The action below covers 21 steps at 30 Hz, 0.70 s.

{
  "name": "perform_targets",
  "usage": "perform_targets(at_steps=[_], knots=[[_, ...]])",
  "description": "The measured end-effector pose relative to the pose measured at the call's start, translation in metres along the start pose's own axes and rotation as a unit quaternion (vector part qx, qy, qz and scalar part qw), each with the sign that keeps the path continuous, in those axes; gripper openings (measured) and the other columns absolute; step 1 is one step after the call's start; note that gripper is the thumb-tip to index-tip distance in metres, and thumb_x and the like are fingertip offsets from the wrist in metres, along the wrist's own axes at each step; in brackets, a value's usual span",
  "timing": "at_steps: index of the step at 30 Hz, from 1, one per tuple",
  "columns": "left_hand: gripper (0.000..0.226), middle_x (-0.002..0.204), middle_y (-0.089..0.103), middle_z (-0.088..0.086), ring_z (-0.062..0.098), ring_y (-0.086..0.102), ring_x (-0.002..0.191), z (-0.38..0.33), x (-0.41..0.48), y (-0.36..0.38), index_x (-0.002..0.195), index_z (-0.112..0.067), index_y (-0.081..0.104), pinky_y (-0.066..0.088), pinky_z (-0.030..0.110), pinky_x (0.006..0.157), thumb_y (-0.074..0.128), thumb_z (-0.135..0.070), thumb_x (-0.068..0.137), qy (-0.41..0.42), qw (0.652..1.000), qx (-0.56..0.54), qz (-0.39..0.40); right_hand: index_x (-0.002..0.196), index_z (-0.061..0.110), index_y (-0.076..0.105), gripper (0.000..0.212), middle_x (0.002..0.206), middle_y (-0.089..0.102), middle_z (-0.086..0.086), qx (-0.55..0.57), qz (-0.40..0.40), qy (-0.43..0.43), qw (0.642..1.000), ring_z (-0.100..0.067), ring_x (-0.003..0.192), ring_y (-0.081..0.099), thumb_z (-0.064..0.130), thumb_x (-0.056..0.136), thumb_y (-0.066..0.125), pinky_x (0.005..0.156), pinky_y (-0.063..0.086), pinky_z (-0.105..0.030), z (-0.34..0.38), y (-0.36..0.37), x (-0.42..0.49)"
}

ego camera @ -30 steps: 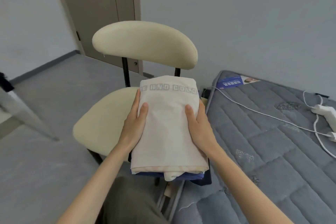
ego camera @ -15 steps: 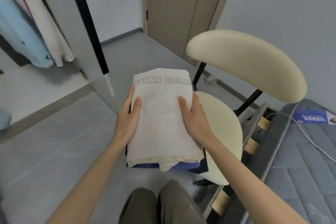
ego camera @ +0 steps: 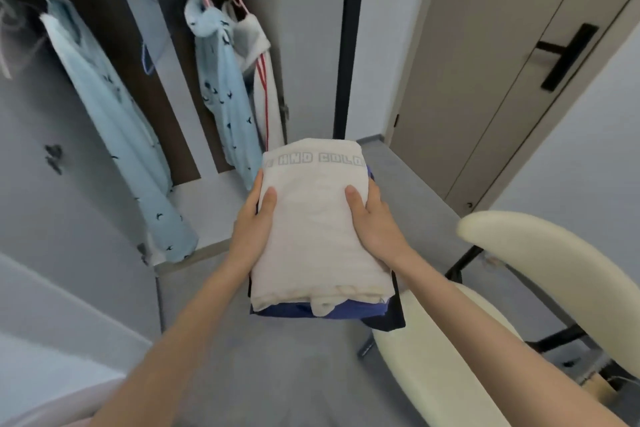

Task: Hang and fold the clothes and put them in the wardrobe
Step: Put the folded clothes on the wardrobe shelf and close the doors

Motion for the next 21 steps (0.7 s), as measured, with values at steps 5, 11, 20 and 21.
perform_targets(at_steps=[5,11,20,21], knots=[[0.048,0.150,0.032,-0.013,0.012,0.034,0.135,-0.059,0.007,-0.066,0.148,-0.042,0.021,0.029,0.028,0.107,0.033,-0.042,0.101,0.033,0.998,-0.009,-0.049,0.150,0.034,0.013,0.068,0.149,0.036,0.001,0.000,0.044,-0.053,0.998,-0.023,0.138,0.031,0.064,0.091,0.029,0.112,0.028,-0.050,0.080,0.021,0.028],[0.050,0.152,0.030,-0.010,0.014,0.033,0.137,-0.113,0.019,-0.129,0.150,-0.037,0.016,0.029,0.031,0.108,0.031,-0.038,0.102,0.087,0.991,0.016,-0.096,0.151,0.027,0.011,0.062,0.151,0.033,-0.004,-0.012,0.083,-0.118,0.990,-0.028,0.139,0.029,0.055,0.098,0.028,0.114,0.025,-0.049,0.163,0.037,0.055],[0.047,0.140,0.036,-0.017,0.002,0.036,0.121,-0.194,0.048,-0.190,0.149,-0.034,0.022,0.031,0.012,0.089,0.030,-0.026,0.103,0.162,0.970,0.027,-0.181,0.140,0.055,-0.002,0.062,0.150,0.035,0.000,-0.030,0.102,-0.252,0.962,-0.032,0.133,0.039,0.067,0.085,0.025,0.109,0.031,-0.052,0.276,0.059,0.113],[0.047,0.134,0.039,-0.018,0.001,0.037,0.118,-0.202,0.055,-0.196,0.148,-0.035,0.024,0.033,0.009,0.083,0.030,-0.026,0.103,0.169,0.967,0.034,-0.190,0.141,0.052,-0.004,0.063,0.149,0.037,0.000,-0.037,0.102,-0.260,0.959,-0.032,0.131,0.040,0.065,0.087,0.025,0.109,0.032,-0.051,0.287,0.061,0.123]])
Point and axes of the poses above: each hand's wrist, its own x-axis towards the middle knuckle, its own y-axis out of the palm, z = x × y, the point moved 3 cm from there along x, towards the middle knuckle
